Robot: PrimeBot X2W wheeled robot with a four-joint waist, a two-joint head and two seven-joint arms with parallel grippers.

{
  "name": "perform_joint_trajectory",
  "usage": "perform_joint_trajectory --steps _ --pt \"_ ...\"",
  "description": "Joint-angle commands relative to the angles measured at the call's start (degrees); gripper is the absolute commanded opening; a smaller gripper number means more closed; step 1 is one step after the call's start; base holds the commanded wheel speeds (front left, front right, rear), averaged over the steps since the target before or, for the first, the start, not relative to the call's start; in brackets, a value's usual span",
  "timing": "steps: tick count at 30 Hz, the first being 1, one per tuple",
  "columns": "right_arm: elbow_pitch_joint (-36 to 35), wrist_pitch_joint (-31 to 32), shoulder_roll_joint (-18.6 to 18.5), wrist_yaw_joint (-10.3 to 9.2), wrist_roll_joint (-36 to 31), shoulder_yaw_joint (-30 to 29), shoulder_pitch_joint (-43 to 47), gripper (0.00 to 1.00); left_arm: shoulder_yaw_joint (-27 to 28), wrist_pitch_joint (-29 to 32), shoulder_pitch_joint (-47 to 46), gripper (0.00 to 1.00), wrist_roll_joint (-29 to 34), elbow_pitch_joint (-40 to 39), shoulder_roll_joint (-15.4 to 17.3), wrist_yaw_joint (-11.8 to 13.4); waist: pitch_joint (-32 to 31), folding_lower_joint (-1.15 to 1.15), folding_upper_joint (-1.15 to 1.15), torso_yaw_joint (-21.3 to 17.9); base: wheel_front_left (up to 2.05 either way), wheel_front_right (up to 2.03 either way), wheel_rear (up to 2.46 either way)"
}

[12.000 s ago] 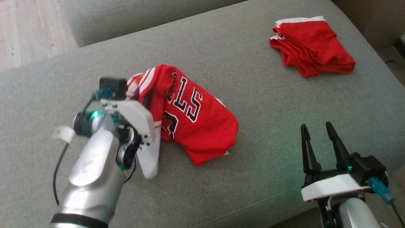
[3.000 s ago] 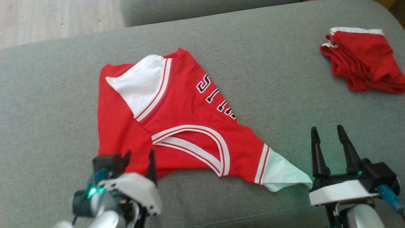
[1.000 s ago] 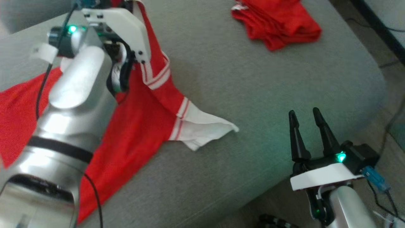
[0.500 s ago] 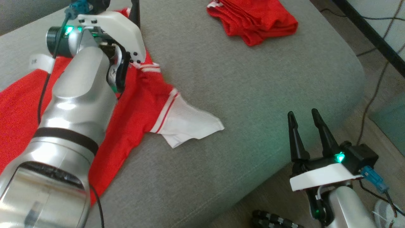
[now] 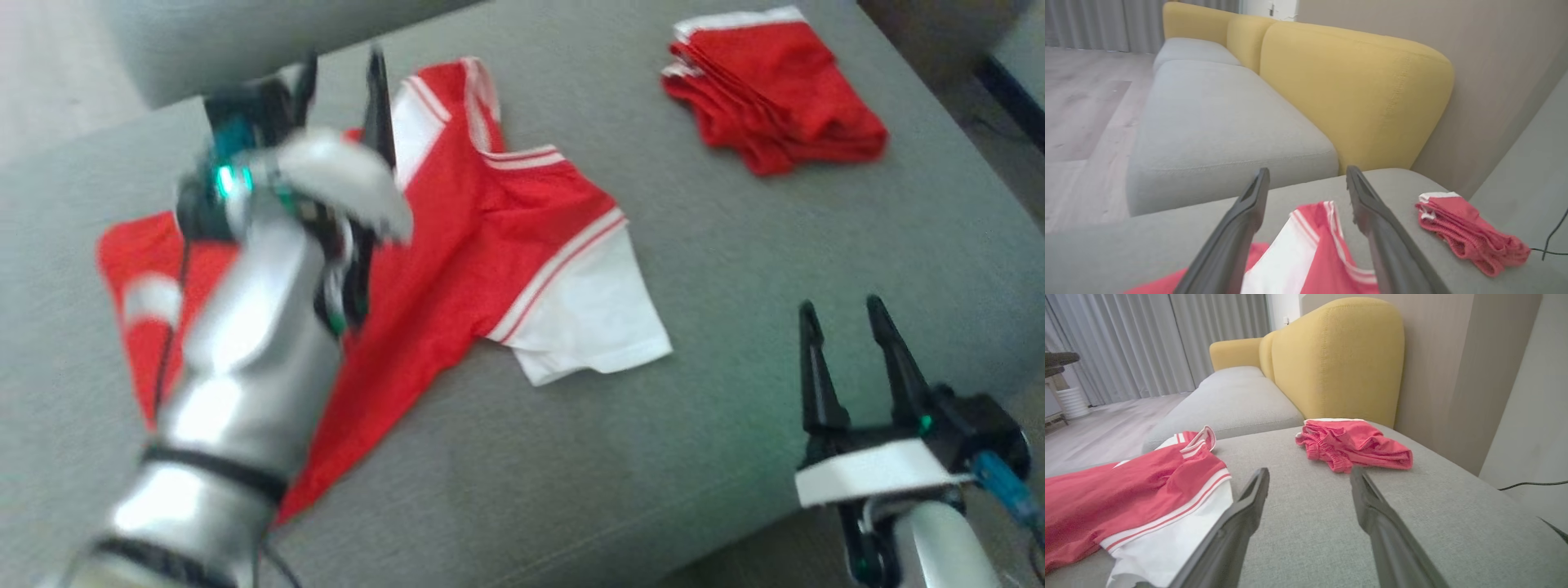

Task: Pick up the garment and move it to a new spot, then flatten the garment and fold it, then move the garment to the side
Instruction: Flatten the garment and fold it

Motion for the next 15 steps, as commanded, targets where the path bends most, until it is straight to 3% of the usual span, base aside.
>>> perform_joint_trajectory --steps 1,8,15 --pt "-1.95 -0.62 -0.36 0.39 -0.87 0.47 0.58 1.00 2.15 -0.66 2.01 1.00 1.23 -4.22 2.04 1.20 -3.72 0.00 0.00 4.68 0.00 0.00 0.00" --pt "-2.75 -0.62 -0.36 0.39 -3.75 -3.21 3.91 1.00 4.09 -0.68 23.40 1.00 6.70 -22.17 3.99 7.08 -6.84 0.00 0.00 12.16 0.00 0.00 0.00" --pt "-2.39 -0.62 -0.36 0.39 -4.58 -4.52 6.84 1.00 4.85 -0.68 39.44 1.00 11.69 -32.57 4.72 9.91 -8.93 0.00 0.00 18.23 0.00 0.00 0.00"
